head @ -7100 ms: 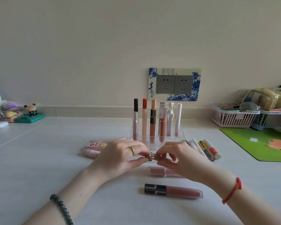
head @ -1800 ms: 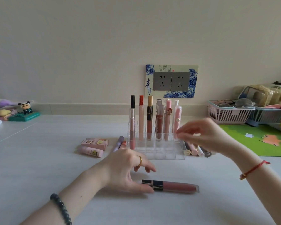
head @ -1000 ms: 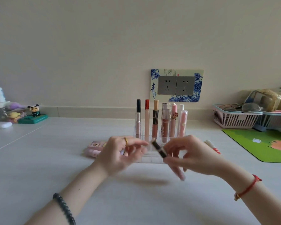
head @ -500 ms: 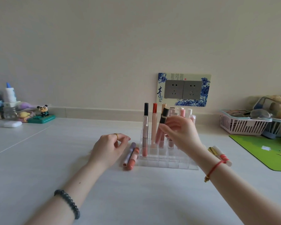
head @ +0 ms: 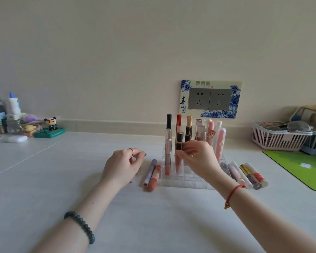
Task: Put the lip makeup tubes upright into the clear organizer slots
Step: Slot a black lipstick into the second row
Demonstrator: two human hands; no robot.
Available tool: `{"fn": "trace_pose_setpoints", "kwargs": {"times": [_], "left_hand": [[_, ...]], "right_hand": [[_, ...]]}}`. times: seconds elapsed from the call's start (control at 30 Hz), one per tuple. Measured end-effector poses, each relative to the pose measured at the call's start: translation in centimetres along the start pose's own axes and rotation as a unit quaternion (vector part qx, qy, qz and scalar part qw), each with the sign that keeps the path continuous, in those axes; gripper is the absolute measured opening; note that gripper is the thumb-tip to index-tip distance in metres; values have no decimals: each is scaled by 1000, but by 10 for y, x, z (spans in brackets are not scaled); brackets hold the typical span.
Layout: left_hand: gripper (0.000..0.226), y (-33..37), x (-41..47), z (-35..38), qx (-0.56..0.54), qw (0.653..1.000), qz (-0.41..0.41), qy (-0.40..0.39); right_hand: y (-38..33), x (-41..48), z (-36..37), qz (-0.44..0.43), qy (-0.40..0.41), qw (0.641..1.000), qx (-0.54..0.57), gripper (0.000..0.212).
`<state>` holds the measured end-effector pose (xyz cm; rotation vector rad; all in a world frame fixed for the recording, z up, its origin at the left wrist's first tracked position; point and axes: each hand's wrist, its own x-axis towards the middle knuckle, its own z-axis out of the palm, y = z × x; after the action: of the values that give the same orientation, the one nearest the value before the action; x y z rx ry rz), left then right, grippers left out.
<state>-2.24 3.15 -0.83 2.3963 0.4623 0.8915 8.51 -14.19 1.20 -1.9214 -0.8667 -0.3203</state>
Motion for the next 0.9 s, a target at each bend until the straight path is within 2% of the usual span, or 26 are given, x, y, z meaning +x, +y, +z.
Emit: {"fn": "trace_pose_setpoints", "kwargs": {"times": [0.3,0.43,0.47,0.57,0.67,0.9], "left_hand": [[23,0,0,-2,14,1000,-17,11],[18,2,-2,0,44,999,3,-22],[16,3,-3,2,59,998,9,-34],[30,5,-5,9,121,991,34,-45],[27,15,-7,13,193,978,62,-50],[30,27,-12,16,291,951,86,-57]], "right_hand": [[2,-2,1,-6,-5,1000,-11,14],[2,-2,0,-9,-8,1000,-14,16],[2,-2,0,-10,-7,1000,-15,17],[3,-3,-2,-12,-1,1000,-16,22],[4,-3,-6,-8,2,1000,-18,28],[3,-5,-24,-8,36,999,-6,23]]}}
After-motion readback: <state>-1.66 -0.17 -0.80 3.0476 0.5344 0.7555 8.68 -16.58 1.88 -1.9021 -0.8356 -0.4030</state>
